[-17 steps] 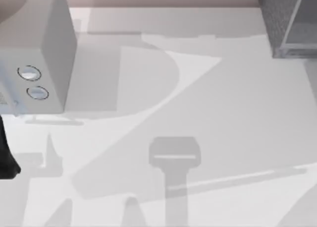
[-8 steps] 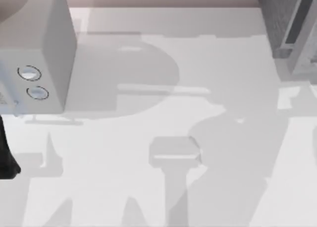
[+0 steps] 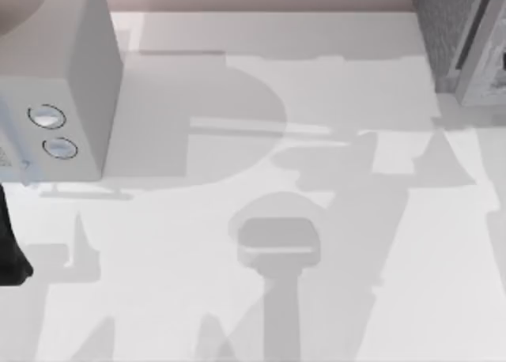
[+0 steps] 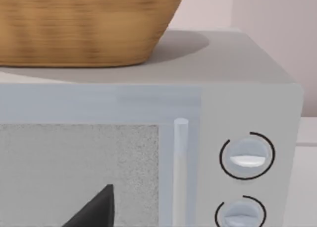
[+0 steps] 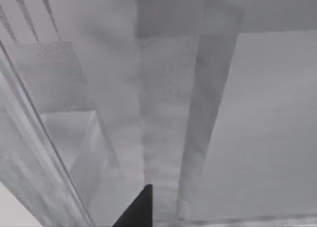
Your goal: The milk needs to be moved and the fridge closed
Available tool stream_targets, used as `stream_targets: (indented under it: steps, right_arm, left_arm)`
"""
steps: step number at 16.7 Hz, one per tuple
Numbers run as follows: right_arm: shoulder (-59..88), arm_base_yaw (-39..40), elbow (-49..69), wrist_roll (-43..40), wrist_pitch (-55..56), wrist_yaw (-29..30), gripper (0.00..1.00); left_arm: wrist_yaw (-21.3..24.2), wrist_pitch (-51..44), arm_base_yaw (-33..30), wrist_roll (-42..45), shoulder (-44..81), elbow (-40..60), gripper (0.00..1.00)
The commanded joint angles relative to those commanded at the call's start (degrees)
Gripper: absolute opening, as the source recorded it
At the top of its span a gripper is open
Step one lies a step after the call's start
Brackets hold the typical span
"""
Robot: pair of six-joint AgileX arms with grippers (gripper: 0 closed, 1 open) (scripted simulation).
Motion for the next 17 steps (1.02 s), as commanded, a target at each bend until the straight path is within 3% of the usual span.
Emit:
stream_targets:
  steps: [4, 13, 17]
  right_arm:
    - [2.01, -0.82, 2.02, -0.27, -0.48, 0.35, 1.0]
    - [18.44, -0.63, 22.58, -0.27, -4.67, 0.65, 1.0]
    - [20.94, -0.66, 25.77, -0.11, -5.41, 0.68, 1.0]
  left_arm:
    - [0.0, 0.0, 0.0, 0.0, 0.0, 0.0, 1.0]
    - [0.0, 0.0, 0.0, 0.0, 0.0, 0.0, 1.0]
    - [0.0, 0.0, 0.0, 0.0, 0.0, 0.0, 1.0]
